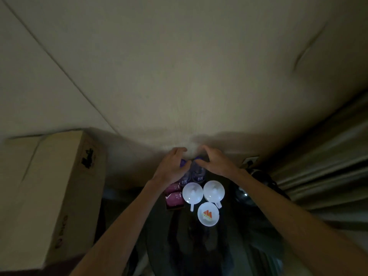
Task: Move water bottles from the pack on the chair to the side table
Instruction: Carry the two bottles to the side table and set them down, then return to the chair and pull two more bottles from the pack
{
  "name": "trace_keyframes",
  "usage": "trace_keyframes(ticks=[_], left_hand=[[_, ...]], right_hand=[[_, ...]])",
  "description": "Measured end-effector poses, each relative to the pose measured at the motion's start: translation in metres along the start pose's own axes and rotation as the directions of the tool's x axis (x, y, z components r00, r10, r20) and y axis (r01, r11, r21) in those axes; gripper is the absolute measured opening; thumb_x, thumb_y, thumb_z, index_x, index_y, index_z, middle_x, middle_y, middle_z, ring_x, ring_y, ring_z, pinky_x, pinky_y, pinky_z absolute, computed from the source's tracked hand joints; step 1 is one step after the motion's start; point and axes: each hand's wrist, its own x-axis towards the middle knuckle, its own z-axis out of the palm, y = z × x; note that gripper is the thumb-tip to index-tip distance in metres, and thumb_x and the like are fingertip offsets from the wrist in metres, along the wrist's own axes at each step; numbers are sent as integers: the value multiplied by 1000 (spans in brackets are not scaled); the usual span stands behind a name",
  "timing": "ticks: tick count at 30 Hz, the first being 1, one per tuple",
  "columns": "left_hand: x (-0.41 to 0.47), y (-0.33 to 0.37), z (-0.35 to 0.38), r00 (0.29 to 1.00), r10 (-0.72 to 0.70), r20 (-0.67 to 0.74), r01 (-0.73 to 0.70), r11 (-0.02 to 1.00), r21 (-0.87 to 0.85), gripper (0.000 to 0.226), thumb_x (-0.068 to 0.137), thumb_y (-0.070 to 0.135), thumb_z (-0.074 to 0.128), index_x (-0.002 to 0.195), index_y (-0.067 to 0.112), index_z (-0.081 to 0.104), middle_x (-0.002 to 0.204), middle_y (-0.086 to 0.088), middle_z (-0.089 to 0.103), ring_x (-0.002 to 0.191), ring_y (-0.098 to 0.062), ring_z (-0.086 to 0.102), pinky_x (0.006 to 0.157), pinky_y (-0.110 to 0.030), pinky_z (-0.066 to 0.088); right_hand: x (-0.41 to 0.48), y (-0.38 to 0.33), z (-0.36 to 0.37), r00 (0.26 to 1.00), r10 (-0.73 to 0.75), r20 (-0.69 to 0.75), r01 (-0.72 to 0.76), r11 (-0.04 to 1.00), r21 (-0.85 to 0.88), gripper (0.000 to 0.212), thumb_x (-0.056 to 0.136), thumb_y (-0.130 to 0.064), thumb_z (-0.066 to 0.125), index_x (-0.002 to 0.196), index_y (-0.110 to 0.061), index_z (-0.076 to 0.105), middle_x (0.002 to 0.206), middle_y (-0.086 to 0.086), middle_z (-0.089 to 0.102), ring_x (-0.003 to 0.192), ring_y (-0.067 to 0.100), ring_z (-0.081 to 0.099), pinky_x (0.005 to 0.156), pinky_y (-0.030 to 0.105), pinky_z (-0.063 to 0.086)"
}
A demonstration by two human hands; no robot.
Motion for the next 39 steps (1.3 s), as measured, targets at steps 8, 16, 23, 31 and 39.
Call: trace_keyframes(ticks=[8, 16, 23, 31, 39], left_hand=[[-5, 103, -64, 976, 215, -23, -213, 975, 66, 36, 91, 24, 59, 125, 13, 55, 130, -10, 54, 122, -27, 50, 104, -36, 37], [-117, 272, -21, 873, 474, 113, -465, 880, -101, 31, 93, 26, 58, 123, 19, 57, 126, 1, 58, 110, -13, 57, 96, -32, 45], [-333, 423, 79, 666, 688, 288, -648, 725, -233, 21, 93, 22, 60, 113, 16, 64, 109, -2, 67, 101, -15, 63, 91, -32, 50], [-614, 602, 241, 207, 879, 429, -803, 403, -438, 22, 93, 30, 58, 112, 21, 64, 106, 5, 67, 92, -7, 64, 82, -34, 57], [-895, 718, 398, -235, 838, 492, -750, 165, -640, 24, 94, 35, 55, 112, 21, 63, 108, 5, 67, 91, -5, 63, 84, -31, 55]], right_hand=[[-93, -65, -70, 926, 122, -357, -82, 989, 126, 43, 93, -33, 56, 130, -14, 48, 136, 7, 53, 124, 24, 50, 101, 33, 38], [-336, -60, -125, 596, 304, -743, -175, 952, 249, 26, 94, -34, 52, 117, -22, 57, 114, 1, 64, 100, 19, 62, 80, 35, 53], [-654, -24, -58, 282, 470, -837, -164, 883, 441, 25, 93, -36, 54, 109, -17, 61, 110, 4, 66, 101, 22, 63, 85, 38, 52], [-1000, 1, 45, -271, 593, -758, -176, 744, 645, 25, 94, -32, 55, 110, -14, 64, 105, 0, 69, 96, 13, 64, 88, 38, 54], [-1279, 31, 159, -628, 553, -548, -219, 549, 806, 24, 94, -29, 56, 108, -12, 64, 103, 4, 70, 92, 15, 64, 86, 31, 53]])
